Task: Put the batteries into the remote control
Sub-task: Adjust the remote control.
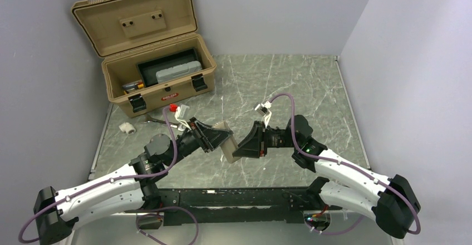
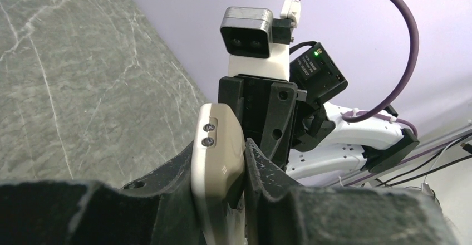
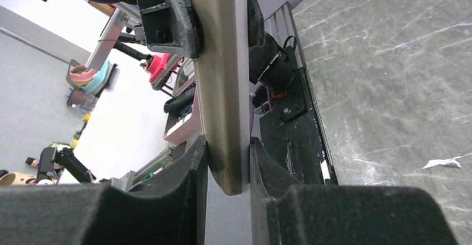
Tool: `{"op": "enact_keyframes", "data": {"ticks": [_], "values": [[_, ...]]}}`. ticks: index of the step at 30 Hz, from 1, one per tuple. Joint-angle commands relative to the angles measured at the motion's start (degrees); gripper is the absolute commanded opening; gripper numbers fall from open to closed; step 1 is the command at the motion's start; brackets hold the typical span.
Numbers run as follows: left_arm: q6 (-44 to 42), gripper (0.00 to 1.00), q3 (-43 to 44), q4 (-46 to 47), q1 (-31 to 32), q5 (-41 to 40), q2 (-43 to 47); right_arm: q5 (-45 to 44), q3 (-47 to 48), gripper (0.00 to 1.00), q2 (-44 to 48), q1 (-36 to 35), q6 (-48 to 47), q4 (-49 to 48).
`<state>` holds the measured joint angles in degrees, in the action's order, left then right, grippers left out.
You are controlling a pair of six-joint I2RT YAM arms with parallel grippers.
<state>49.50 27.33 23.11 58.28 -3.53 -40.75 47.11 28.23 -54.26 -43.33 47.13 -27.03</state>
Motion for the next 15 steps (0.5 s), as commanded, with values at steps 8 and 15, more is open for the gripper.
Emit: {"op": "enact_keyframes", "data": {"ticks": [8, 15], "values": [[0.6, 0.00, -0.4, 1.6, 0.2, 0.5, 1.6, -1.0, 3.5, 0.05, 0.2, 0.2, -2.1, 0.0], [3.8, 0.00, -1.1, -1.9, 0.2, -2.9, 2.5, -6.6, 5.9, 0.66, 3.3, 0.1, -11.9, 11.1]]}}
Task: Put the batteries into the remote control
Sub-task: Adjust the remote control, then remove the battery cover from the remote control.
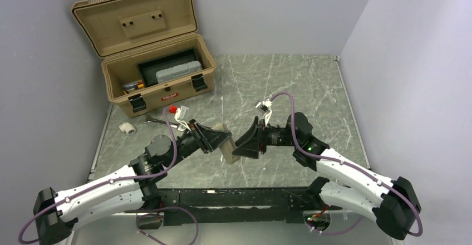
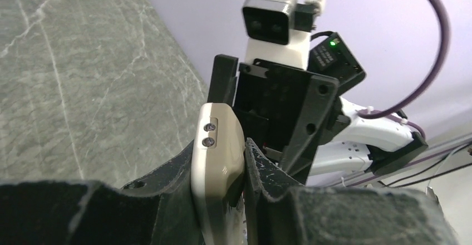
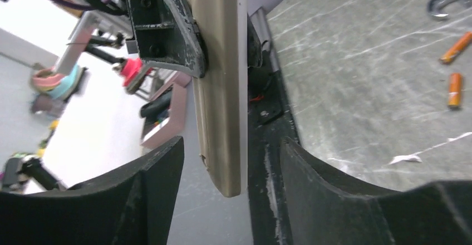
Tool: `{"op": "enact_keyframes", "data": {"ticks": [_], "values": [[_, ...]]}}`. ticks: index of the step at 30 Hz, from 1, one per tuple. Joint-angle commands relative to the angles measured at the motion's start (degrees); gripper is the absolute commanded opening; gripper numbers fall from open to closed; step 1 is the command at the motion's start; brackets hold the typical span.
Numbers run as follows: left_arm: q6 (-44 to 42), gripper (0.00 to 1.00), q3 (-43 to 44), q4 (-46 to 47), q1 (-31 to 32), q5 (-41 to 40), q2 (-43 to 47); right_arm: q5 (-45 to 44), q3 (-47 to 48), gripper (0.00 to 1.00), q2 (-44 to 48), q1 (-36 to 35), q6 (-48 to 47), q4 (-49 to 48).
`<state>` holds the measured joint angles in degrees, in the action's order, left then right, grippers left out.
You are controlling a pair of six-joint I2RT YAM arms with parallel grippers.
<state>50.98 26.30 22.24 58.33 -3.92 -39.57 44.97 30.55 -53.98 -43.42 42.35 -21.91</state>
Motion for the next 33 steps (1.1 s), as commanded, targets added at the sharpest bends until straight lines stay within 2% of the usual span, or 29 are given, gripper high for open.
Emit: {"op": "enact_keyframes", "data": {"ticks": [1, 7, 14, 19, 23, 27, 33], "values": [[3.0, 0.00, 0.1, -2.6, 0.1, -3.6, 1.8, -5.7, 4.2, 0.68, 3.9, 0.2, -9.0, 8.0], [8.0, 0.00, -0.4, -10.8, 0.1, -9.2, 5.0, -14.4, 8.0, 0.71, 7.9, 0.2, -19.3, 19.2], [19.2, 0.00, -4.2, -14.4, -2.0, -11.5, 8.1, -17.2, 6.8, 0.63, 12.2, 0.1, -31.7, 20.2], [22.8, 0.00, -6.2, -11.7, -3.2, -8.4, 8.2, -13.3, 4.6, 0.62, 16.5, 0.1, -40.3, 16.7], [23.3, 0.00, -5.5, -11.9, -3.3, -7.3, 8.0, -8.9, 7.3, 0.61, 14.6, 0.1, -45.8, 20.5], [23.5, 0.00, -5.8, -10.8, -3.4, -6.3, 8.1, -0.3, 11.7, 0.52, 11.1, 0.0, -54.4, 27.8], [23.7, 0.00, -5.8, -9.6, -3.8, -4.7, 7.8, 4.7, 12.4, 0.46, 9.2, 0.0, -60.0, 26.7]]}}
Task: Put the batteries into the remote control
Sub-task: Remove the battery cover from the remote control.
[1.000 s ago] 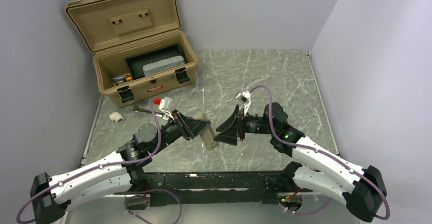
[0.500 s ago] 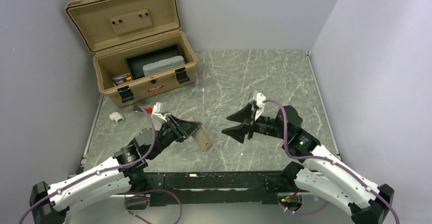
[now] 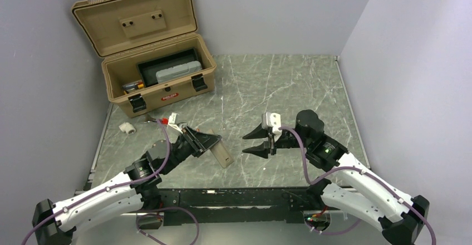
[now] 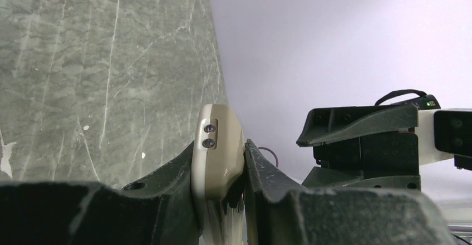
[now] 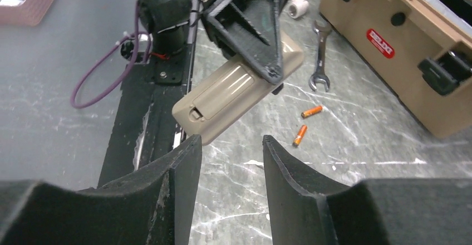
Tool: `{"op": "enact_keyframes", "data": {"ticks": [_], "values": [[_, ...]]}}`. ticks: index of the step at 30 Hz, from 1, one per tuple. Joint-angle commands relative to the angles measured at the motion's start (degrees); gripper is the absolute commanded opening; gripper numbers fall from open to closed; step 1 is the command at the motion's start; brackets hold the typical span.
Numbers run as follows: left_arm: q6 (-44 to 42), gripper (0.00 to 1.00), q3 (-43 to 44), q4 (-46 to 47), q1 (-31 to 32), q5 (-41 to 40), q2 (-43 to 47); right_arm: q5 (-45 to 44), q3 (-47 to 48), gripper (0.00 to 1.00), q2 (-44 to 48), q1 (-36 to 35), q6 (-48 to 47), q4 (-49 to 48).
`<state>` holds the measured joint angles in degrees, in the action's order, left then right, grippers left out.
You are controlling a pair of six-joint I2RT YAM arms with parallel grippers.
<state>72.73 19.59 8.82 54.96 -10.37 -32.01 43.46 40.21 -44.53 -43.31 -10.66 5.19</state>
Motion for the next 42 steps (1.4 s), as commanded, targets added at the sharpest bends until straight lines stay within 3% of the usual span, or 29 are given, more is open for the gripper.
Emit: {"op": "enact_keyframes", "data": {"ticks": [1, 11, 22, 42], "values": [[2.0, 0.00, 1.0, 3.8, -0.5, 2.0, 0.1, 7.1, 3.1, 0.46, -0.6, -0.1, -8.0, -0.3], [2.3, 0.00, 1.0, 5.4, -0.8, 4.8, -1.2, 11.2, 3.3, 0.28, -3.3, -3.5, -17.4, -1.0], [2.3, 0.00, 0.9, 9.6, -0.8, 8.2, -4.7, 7.2, 5.4, 0.32, -7.9, -11.6, -23.0, 2.0], [0.9, 0.00, 1.6, 8.7, -0.8, 10.9, -5.4, 5.5, 6.5, 0.30, -9.6, -12.7, -27.3, 7.5]]}}
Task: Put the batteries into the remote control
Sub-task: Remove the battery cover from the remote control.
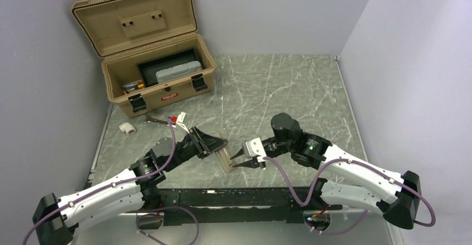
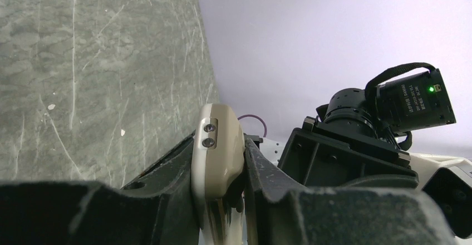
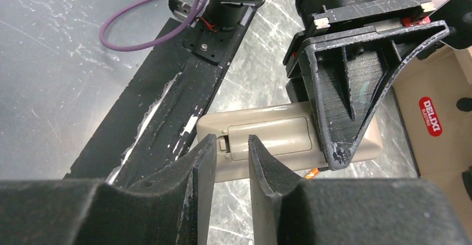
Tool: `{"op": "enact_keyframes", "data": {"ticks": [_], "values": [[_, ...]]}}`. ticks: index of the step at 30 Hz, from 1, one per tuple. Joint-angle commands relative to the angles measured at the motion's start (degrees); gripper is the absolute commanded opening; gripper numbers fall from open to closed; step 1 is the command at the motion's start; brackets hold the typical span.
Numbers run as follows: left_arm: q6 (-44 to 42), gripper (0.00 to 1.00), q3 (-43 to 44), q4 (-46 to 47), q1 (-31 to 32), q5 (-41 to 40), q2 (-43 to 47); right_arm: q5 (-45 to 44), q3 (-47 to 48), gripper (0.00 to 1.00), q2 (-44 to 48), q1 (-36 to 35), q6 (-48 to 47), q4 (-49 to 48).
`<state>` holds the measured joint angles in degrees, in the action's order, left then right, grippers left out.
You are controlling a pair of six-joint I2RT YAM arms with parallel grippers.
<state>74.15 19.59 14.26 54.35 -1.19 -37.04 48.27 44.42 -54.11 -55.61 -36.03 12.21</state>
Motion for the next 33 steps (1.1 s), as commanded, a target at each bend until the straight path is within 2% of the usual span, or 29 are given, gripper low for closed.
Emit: {"op": "enact_keyframes", "data": {"ticks": [1, 33], "values": [[-0.5, 0.00, 1.6, 3.5, -0.2, 1.9, -0.5, 0.8, 2.3, 0.30, 0.0, -0.5, -1.9, 0.4], [0.9, 0.00, 1.0, 6.7, -0.3, 3.5, -1.4, -6.8, 1.4, 0.32, -1.4, -4.0, -3.9, 0.3]]}}
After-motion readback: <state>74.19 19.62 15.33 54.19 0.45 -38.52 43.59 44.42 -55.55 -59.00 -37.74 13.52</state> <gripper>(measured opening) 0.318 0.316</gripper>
